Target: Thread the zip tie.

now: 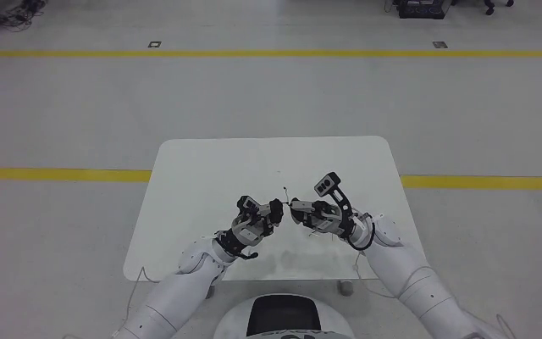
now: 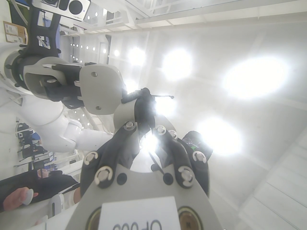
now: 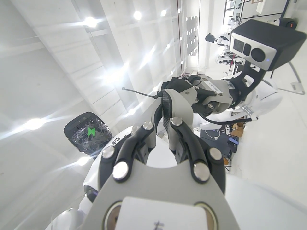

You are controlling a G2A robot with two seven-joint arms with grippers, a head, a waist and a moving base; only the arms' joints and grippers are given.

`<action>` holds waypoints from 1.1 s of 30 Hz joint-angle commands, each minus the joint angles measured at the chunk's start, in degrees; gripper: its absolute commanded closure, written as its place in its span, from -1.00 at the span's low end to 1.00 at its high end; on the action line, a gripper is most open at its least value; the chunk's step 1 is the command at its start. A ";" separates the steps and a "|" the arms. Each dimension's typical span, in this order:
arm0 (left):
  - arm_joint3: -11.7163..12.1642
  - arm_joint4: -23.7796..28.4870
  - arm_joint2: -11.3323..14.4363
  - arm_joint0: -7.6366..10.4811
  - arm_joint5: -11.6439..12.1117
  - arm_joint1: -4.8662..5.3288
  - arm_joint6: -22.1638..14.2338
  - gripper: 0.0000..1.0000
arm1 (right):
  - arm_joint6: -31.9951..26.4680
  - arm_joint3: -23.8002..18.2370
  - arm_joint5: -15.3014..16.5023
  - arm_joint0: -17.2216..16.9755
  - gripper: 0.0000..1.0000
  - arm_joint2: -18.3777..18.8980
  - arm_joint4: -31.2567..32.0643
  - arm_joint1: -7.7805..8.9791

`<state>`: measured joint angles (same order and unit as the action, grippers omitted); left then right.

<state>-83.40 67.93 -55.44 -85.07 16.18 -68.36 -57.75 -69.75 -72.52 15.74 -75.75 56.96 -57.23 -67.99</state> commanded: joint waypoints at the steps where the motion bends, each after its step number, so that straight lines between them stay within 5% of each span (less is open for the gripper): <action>1: 0.00 0.00 0.00 0.00 0.00 0.00 0.00 1.00 | -0.09 0.13 -0.04 -0.05 1.00 0.12 0.07 -0.05; 33: 0.00 0.00 0.00 0.00 0.00 0.00 0.00 1.00 | -0.44 2.08 -0.88 -0.75 1.00 1.82 2.27 -0.81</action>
<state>-83.40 67.93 -55.44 -85.07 16.18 -68.36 -57.75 -70.21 -70.47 14.88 -76.49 58.76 -55.04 -68.79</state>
